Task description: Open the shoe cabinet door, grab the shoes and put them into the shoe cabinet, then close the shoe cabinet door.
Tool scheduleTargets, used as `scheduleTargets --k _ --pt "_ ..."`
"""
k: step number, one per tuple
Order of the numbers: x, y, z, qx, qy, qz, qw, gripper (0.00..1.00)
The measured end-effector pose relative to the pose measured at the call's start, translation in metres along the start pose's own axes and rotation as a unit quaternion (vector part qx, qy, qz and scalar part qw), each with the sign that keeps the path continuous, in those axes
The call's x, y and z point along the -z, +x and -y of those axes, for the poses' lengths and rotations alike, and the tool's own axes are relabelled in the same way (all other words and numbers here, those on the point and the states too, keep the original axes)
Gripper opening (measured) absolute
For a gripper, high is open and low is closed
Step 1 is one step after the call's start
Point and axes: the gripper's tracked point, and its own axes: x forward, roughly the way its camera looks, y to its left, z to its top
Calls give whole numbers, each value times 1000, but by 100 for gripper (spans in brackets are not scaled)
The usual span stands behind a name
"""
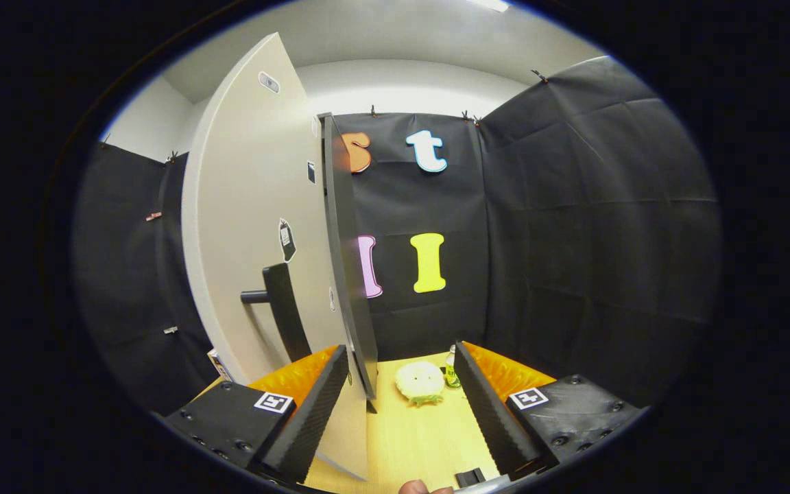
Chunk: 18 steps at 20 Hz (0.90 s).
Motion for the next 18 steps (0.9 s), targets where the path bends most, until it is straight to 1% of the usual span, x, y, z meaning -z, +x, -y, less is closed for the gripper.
scheduleTargets --k 1,5,9,12,18 --pt "0 2 -1 -7 -2 -1 1000 98" --pt "-4 0 -2 3 -27 8 1000 98" --pt "-1 -1 -15 6 -19 9 1000 98" --pt "3 -6 -42 4 -5 12 1000 98" --pt "14 -4 -106 -21 2 3 1000 98"
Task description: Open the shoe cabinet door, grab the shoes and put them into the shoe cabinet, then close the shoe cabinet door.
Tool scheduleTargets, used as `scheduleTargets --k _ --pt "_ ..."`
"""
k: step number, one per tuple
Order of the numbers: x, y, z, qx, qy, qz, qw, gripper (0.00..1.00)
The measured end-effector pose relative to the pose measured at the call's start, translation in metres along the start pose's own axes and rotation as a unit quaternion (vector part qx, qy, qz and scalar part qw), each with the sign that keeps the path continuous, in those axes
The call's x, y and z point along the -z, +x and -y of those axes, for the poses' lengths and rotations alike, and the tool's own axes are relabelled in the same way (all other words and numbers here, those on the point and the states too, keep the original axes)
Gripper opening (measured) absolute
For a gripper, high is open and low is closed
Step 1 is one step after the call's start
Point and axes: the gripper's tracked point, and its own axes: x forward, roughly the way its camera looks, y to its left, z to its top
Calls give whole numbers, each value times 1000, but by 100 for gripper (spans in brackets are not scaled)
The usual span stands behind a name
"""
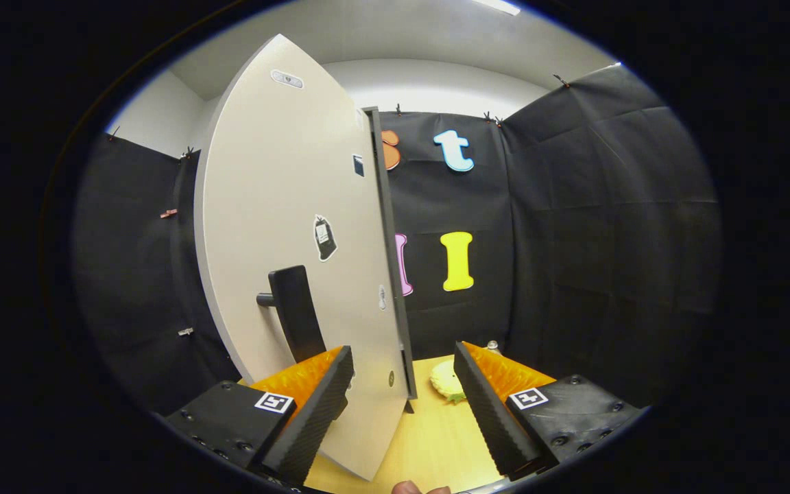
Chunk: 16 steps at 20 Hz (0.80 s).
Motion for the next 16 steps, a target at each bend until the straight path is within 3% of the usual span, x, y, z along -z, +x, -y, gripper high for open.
scheduleTargets --k 10,16 --pt "7 31 -81 -28 3 16 999 98" --pt "28 55 -129 -61 8 -7 998 98"
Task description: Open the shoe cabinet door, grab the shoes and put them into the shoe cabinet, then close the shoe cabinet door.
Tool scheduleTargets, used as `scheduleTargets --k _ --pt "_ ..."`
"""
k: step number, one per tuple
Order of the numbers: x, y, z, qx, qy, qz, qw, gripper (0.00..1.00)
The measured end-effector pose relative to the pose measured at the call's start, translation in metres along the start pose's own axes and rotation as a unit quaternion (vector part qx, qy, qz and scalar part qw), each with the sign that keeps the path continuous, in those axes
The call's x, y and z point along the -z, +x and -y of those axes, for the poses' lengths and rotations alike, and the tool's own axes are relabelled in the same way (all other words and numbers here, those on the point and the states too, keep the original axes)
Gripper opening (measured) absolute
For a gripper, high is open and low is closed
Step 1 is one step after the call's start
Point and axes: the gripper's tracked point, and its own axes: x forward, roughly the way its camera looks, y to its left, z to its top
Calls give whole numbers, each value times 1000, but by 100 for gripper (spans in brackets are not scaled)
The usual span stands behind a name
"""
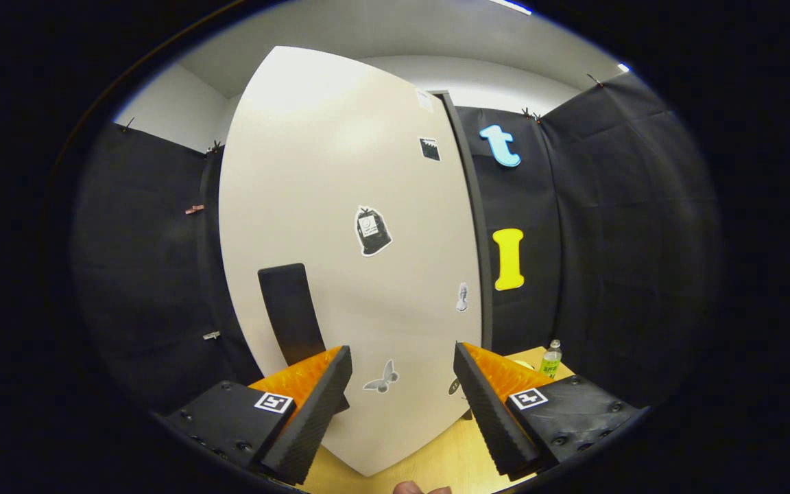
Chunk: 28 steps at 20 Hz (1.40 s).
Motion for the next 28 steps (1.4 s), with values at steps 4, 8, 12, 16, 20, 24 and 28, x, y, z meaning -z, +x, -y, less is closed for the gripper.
scheduleTargets --k 4,8,12,16,20,24,28 --pt "4 9 -21 -18 1 -6 1000 98" --pt "2 18 -29 -16 -33 4 999 98" --pt "-6 28 -30 -9 -33 15 999 98" --pt "-13 28 -25 3 -28 25 999 98" --pt "-9 25 -22 12 -16 25 999 98" --pt "-2 23 -20 7 -8 12 1000 98" --pt "-11 25 -15 6 -20 25 999 98"
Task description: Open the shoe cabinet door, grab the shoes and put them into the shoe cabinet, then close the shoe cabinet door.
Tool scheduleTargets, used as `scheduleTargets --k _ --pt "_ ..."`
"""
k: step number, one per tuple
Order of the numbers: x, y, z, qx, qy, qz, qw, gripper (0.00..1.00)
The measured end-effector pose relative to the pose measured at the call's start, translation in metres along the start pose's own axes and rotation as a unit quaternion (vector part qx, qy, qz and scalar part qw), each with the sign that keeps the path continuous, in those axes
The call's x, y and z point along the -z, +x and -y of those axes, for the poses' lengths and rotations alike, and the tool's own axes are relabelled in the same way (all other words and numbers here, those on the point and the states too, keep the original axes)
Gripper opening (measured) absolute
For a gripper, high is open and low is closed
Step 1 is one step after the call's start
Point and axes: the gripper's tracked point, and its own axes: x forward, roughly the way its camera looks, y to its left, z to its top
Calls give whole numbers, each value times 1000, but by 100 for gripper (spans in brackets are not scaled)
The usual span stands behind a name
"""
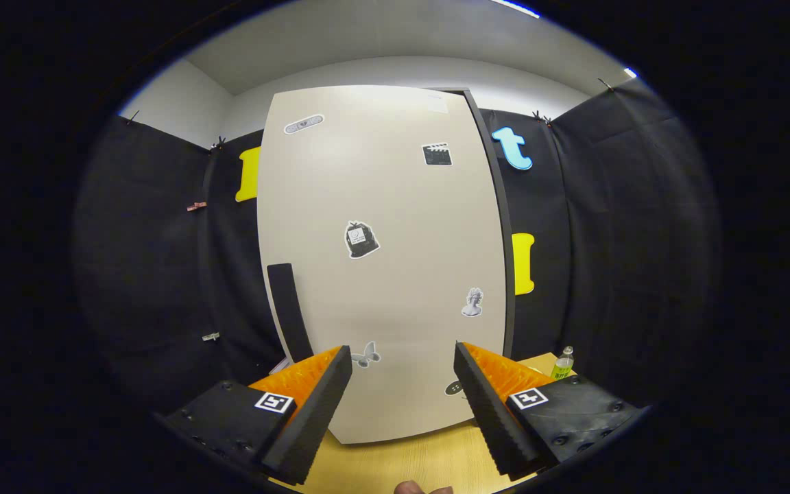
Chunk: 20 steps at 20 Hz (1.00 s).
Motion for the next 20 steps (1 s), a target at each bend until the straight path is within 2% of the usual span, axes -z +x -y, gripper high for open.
scheduleTargets --k 11,20 --pt "13 -4 -5 -5 7 -12 1000 98" --pt "5 2 1 -4 -2 -6 1000 98"
